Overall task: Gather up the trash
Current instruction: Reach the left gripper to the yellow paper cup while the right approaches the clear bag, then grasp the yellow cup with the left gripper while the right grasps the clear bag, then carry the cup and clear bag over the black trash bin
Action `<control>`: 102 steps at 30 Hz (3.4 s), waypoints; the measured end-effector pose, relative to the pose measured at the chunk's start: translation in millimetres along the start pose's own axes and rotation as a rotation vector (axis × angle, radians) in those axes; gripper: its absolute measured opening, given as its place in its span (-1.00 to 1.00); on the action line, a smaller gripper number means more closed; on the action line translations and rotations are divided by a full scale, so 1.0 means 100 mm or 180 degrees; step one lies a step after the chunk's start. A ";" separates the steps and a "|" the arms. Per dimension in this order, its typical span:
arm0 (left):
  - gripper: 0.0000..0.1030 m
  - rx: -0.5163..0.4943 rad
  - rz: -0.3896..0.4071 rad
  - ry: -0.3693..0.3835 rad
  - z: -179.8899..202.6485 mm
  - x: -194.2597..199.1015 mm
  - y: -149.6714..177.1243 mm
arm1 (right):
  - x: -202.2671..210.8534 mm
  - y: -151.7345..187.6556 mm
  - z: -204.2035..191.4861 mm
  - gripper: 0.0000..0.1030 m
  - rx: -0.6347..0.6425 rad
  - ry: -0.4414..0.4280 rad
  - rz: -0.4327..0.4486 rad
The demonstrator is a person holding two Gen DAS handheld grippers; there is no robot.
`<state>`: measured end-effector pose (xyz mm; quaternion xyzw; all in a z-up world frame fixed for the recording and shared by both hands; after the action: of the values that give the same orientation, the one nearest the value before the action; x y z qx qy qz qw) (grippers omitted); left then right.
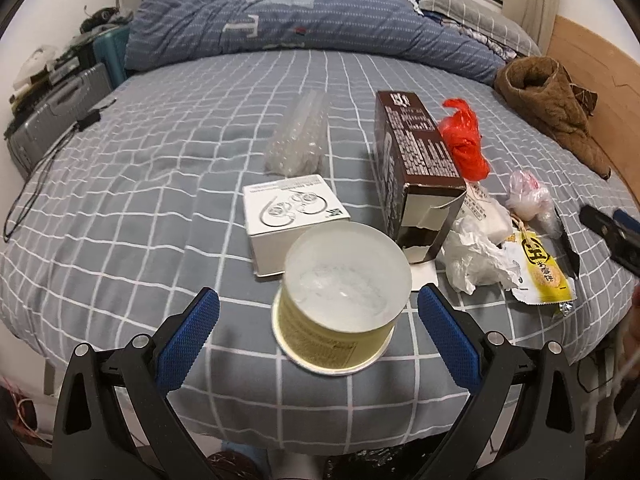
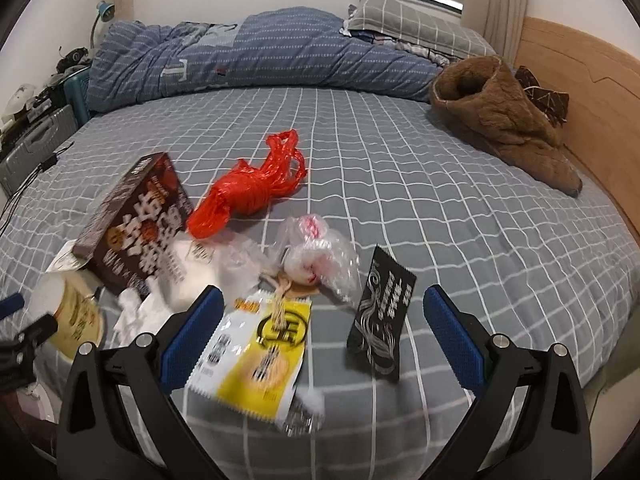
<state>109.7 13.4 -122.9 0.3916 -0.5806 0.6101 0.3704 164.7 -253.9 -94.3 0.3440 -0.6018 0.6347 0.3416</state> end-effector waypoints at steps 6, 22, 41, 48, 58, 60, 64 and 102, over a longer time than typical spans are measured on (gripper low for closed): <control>0.88 0.0010 -0.0077 0.0073 0.10 -0.18 -0.08 | -0.29 -0.19 0.02 0.86 0.0009 -0.0004 -0.0094; 0.58 0.0018 -0.0149 -0.0112 0.20 -0.38 -0.15 | -0.80 -0.27 -0.03 0.26 0.0008 -0.0260 -0.0392; 0.40 0.0083 -0.0037 -0.0014 0.10 -0.26 -0.14 | -0.55 -0.31 -0.11 -0.08 0.0028 -0.0164 -0.0205; 0.40 0.0060 0.0045 0.0038 0.15 -0.12 -0.16 | -0.31 -0.28 -0.09 -0.08 -0.0015 -0.0128 -0.0078; 0.40 0.0014 0.0157 0.0129 0.19 0.10 -0.17 | -0.02 -0.12 -0.17 -0.08 -0.0017 -0.0173 0.0041; 0.40 -0.0001 0.0183 0.0143 0.20 0.15 -0.18 | 0.03 -0.08 -0.20 -0.08 -0.0008 -0.0171 0.0060; 0.40 -0.0010 0.0231 0.0175 0.20 0.24 -0.21 | 0.17 0.00 -0.25 -0.08 -0.0011 -0.0196 0.0115; 0.40 -0.0108 0.0467 0.0264 0.41 0.78 0.20 | 0.88 0.71 -0.37 -0.08 0.0001 -0.0213 0.0262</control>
<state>60.8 -29.2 -59.9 0.3161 -0.6022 0.6414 0.3551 57.1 -218.0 -58.2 0.3399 -0.6264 0.6364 0.2949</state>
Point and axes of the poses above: each gripper's, at about its wrist camera, not at the fingertips, and x roughly against the way its jaws point, z to its right, y to its underside, the point moved 7 cm from there along -x, roughly the way its jaws point, and after that the axes turned 13 degrees about -z, right-handed, at the moved point
